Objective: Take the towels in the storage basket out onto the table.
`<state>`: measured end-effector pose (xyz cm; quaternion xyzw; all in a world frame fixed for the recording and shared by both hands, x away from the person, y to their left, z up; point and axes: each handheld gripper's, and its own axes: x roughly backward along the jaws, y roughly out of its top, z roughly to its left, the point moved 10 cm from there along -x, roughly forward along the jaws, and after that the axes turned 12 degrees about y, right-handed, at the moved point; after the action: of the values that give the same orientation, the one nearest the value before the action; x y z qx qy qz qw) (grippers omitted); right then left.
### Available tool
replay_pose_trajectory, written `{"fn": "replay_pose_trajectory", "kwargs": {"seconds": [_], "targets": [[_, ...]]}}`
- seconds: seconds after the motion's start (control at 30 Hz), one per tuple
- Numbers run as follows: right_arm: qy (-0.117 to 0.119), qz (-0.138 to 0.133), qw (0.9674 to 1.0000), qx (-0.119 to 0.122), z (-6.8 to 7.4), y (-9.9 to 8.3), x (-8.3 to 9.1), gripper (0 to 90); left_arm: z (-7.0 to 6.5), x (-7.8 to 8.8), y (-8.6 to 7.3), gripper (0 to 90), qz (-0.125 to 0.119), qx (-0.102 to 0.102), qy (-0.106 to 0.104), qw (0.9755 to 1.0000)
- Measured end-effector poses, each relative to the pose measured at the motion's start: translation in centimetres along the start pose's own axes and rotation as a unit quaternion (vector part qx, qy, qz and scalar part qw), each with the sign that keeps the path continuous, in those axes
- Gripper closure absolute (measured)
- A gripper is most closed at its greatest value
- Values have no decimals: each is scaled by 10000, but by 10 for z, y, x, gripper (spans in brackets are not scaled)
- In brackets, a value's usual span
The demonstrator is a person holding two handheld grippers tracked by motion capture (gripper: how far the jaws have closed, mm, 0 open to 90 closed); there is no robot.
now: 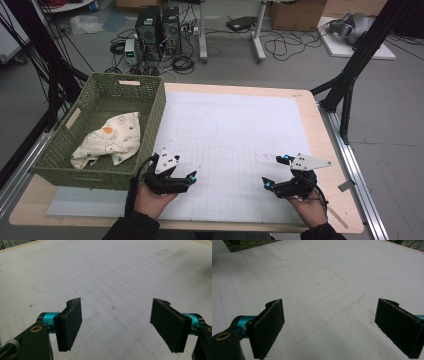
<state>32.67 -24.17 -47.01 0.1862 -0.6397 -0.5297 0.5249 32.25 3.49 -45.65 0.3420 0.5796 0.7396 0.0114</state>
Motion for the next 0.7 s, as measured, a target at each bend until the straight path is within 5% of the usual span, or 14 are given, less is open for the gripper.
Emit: {"fn": "replay_pose_trajectory", "kwargs": {"seconds": [0.7], "targets": [[3, -14, 10000, -13, 0, 0, 0, 81, -5, 0, -1, 271, 99, 86, -188, 9997]]}}
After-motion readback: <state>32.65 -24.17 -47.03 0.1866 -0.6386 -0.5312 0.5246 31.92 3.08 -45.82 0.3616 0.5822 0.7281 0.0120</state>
